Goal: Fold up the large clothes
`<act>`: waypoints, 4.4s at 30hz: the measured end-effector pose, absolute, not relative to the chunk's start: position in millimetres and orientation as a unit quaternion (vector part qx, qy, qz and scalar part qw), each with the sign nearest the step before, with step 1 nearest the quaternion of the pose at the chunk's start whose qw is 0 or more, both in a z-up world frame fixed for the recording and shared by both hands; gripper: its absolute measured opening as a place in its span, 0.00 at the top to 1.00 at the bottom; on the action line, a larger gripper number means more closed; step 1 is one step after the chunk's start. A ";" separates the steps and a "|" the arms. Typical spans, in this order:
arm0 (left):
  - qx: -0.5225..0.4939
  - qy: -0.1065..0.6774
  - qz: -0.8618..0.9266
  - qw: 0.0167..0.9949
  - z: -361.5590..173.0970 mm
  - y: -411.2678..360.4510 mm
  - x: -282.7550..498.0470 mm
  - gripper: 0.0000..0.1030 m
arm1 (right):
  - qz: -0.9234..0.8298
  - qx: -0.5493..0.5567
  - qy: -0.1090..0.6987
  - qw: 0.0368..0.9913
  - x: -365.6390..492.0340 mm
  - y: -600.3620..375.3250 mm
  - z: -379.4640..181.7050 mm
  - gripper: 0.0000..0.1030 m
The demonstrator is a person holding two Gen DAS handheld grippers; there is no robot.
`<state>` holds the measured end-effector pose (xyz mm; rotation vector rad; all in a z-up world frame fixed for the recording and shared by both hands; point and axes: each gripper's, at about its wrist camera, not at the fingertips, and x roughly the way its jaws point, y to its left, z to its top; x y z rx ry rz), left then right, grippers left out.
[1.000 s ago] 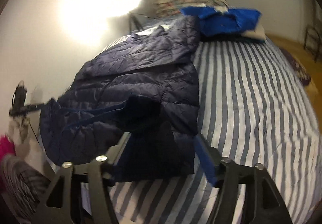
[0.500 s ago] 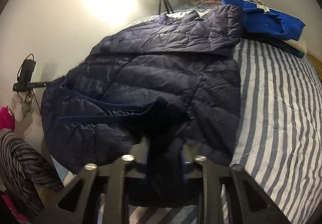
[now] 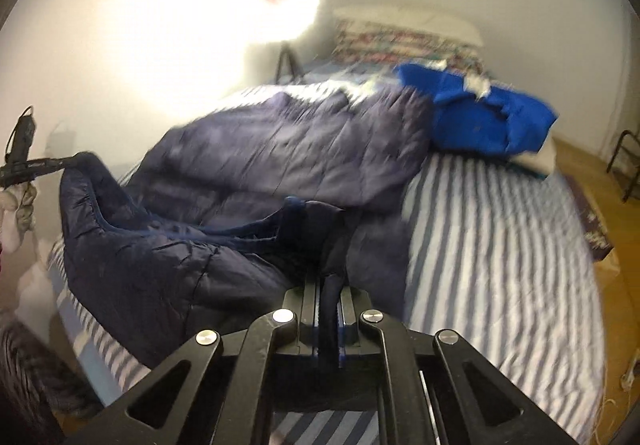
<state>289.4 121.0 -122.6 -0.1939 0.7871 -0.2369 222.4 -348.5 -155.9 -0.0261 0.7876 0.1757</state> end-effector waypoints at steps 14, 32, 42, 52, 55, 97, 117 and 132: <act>-0.073 0.323 -0.037 0.943 -103.1 109.1 466.8 1.00 | 0.009 -0.031 0.344 0.939 408.0 -355.8 -131.6 0.98; -0.060 0.486 -0.116 0.864 -230.8 78.1 561.6 0.60 | 0.060 -0.014 0.469 0.881 495.7 -377.0 -256.6 0.97; -0.045 0.508 -0.067 0.857 -213.0 69.4 563.8 0.98 | 0.025 0.001 0.515 0.857 503.8 -374.3 -243.4 0.98; -0.021 0.504 -0.032 0.863 -150.8 72.2 602.5 0.98 | -0.016 -0.022 0.497 0.868 541.5 -362.9 -179.6 0.98; -0.017 0.493 -0.016 0.870 -149.2 71.5 629.0 0.98 | -0.035 -0.055 0.481 0.874 567.7 -354.9 -170.7 0.98; 0.034 0.514 -0.074 0.854 -266.9 -37.4 642.3 0.77 | -0.003 -0.094 0.554 0.827 653.4 -290.3 -267.4 0.86; 0.078 0.494 -0.202 0.842 -268.6 -164.2 572.2 0.77 | -0.066 0.184 0.509 0.838 404.2 -362.6 -212.2 0.67; 0.004 0.505 -0.232 0.831 -247.5 -167.9 461.3 0.77 | -0.122 0.339 0.493 0.792 366.6 -401.8 -273.0 0.21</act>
